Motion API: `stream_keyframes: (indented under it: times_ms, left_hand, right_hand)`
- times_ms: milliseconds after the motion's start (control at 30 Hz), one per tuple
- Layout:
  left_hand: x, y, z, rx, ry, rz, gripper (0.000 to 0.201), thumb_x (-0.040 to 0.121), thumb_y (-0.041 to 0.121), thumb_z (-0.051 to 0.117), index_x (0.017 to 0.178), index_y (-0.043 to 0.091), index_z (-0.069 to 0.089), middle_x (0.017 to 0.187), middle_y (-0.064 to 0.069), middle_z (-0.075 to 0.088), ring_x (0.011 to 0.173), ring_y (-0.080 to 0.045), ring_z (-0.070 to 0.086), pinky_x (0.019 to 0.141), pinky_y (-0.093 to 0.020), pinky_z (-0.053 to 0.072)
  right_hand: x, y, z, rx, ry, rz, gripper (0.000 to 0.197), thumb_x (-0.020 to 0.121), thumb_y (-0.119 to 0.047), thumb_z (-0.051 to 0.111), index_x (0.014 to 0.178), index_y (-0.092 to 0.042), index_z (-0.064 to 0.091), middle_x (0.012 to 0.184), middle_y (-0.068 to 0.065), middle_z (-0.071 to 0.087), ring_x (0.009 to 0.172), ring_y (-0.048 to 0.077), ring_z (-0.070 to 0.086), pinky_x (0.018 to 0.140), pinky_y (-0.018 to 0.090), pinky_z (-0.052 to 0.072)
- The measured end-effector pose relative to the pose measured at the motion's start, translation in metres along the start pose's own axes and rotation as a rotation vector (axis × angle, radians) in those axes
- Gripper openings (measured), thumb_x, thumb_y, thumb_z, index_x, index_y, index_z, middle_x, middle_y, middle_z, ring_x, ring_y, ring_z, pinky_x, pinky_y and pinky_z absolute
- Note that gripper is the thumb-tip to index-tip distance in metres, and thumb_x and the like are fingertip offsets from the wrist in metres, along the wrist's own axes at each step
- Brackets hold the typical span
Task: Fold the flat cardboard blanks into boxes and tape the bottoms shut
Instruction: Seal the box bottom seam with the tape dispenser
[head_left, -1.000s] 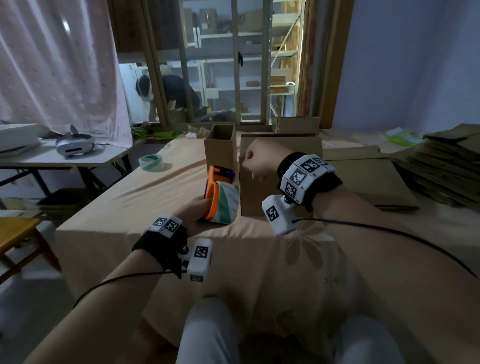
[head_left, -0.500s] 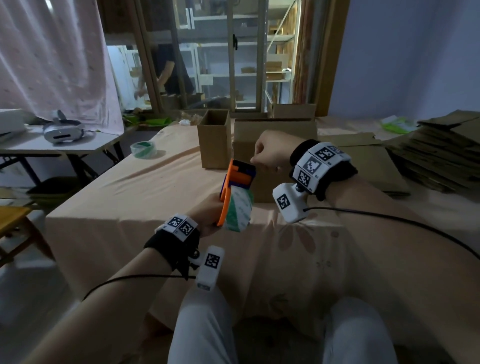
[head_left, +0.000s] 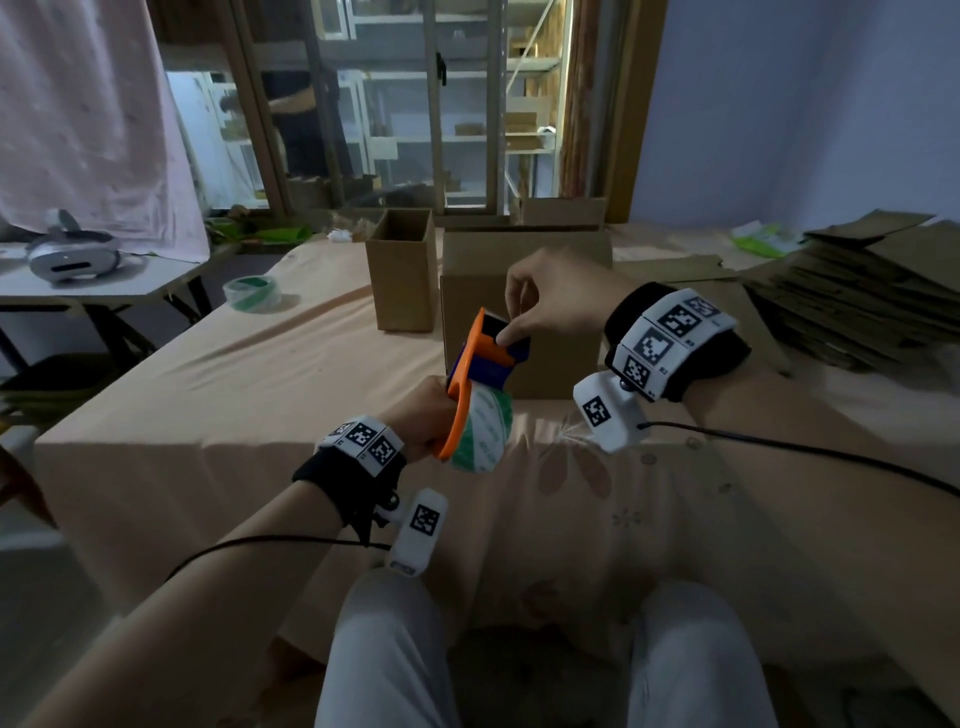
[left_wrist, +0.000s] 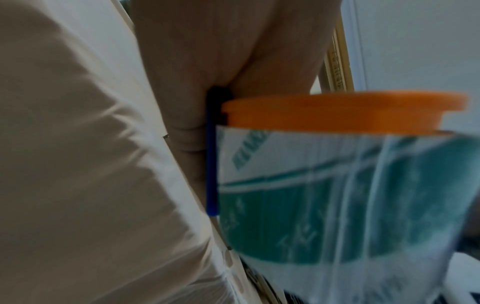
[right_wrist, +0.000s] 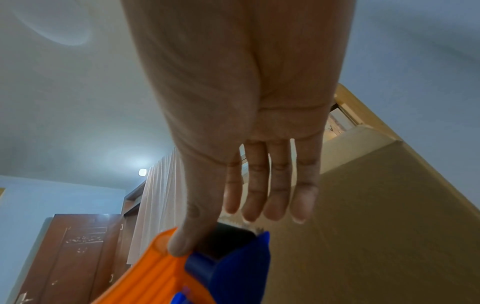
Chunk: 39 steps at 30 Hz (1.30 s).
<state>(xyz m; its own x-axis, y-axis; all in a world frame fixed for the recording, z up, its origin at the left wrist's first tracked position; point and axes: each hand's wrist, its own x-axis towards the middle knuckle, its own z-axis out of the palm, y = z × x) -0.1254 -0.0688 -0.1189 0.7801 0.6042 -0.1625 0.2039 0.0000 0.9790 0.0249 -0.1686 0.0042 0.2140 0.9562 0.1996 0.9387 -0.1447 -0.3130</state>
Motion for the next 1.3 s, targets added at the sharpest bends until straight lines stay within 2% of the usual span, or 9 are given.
stream_keyframes:
  times_ms: [267,400,500,600,733,833,933,1133,1300]
  left_hand:
    - [0.013,-0.007,-0.004,0.050,0.008,-0.007,0.021,0.094,0.003,0.051,0.111,-0.003,0.061,0.116,-0.030,0.062,0.107,-0.046,0.060,0.096,-0.059,0.046]
    - [0.012,-0.013,-0.005,0.065,0.007,-0.036,0.042,0.079,0.014,0.059,0.115,-0.007,0.061,0.114,-0.031,0.063,0.105,-0.048,0.061,0.093,-0.063,0.046]
    - [0.014,-0.020,-0.007,0.078,-0.010,-0.039,0.047,0.073,0.018,0.058,0.113,-0.006,0.063,0.112,-0.028,0.065,0.102,-0.045,0.064,0.091,-0.062,0.048]
    - [0.012,-0.021,-0.007,0.066,-0.009,-0.025,0.048,0.073,0.019,0.058,0.113,-0.007,0.061,0.112,-0.031,0.064,0.102,-0.048,0.062,0.090,-0.064,0.048]
    - [0.007,-0.019,-0.007,0.027,-0.014,-0.007,0.055,0.072,0.020,0.060,0.119,-0.009,0.057,0.116,-0.033,0.061,0.107,-0.051,0.058,0.093,-0.063,0.046]
    - [0.007,-0.019,-0.005,0.028,-0.018,-0.013,0.054,0.072,0.021,0.060,0.117,-0.009,0.058,0.115,-0.032,0.062,0.105,-0.050,0.060,0.092,-0.063,0.047]
    - [0.010,-0.020,-0.002,0.034,-0.015,-0.030,0.054,0.072,0.023,0.059,0.115,-0.010,0.059,0.114,-0.033,0.062,0.104,-0.051,0.059,0.091,-0.064,0.047]
    - [0.014,-0.023,-0.003,0.012,0.013,-0.053,0.057,0.072,0.024,0.060,0.114,-0.014,0.055,0.115,-0.040,0.056,0.106,-0.062,0.050,0.090,-0.071,0.039]
    - [0.012,-0.024,-0.003,0.007,0.022,-0.015,0.055,0.072,0.021,0.059,0.112,-0.017,0.054,0.114,-0.044,0.054,0.104,-0.065,0.048,0.088,-0.071,0.040]
  right_hand:
    - [0.007,0.010,0.005,-0.013,0.025,-0.009,0.021,0.075,-0.033,0.081,0.081,-0.016,0.069,0.078,-0.011,0.060,0.073,0.000,0.051,0.057,0.020,0.035]
    - [0.009,0.011,0.007,0.022,0.039,-0.021,0.010,0.082,-0.024,0.076,0.084,-0.015,0.073,0.078,-0.010,0.064,0.076,0.005,0.060,0.066,0.024,0.048]
    - [0.009,0.011,0.010,0.057,0.027,-0.017,0.006,0.087,-0.018,0.070,0.089,-0.013,0.073,0.079,-0.004,0.069,0.076,0.013,0.069,0.069,0.028,0.057]
    - [0.006,0.009,0.011,0.088,0.021,-0.023,0.011,0.091,-0.024,0.066,0.092,-0.014,0.071,0.078,-0.005,0.069,0.072,0.006,0.066,0.063,0.020,0.049]
    - [-0.002,0.004,0.011,0.013,0.008,-0.049,0.022,0.079,-0.036,0.077,0.084,-0.018,0.066,0.079,-0.011,0.059,0.072,0.001,0.053,0.058,0.018,0.036]
    - [-0.005,0.000,0.015,-0.024,-0.044,-0.039,0.037,0.069,-0.042,0.083,0.083,-0.018,0.059,0.081,-0.007,0.059,0.073,0.009,0.055,0.057,0.024,0.041]
    - [-0.006,-0.003,0.023,-0.060,-0.088,-0.014,0.046,0.066,-0.045,0.084,0.089,-0.016,0.057,0.087,-0.003,0.062,0.078,0.015,0.058,0.067,0.033,0.050]
    - [-0.001,0.001,0.032,-0.037,-0.018,0.012,0.021,0.074,-0.026,0.073,0.077,-0.017,0.054,0.080,-0.001,0.061,0.077,0.022,0.060,0.059,0.029,0.044]
    - [-0.002,0.000,0.032,-0.013,-0.009,-0.016,0.012,0.085,-0.025,0.067,0.078,-0.018,0.060,0.082,-0.003,0.061,0.081,0.017,0.059,0.058,0.023,0.038]
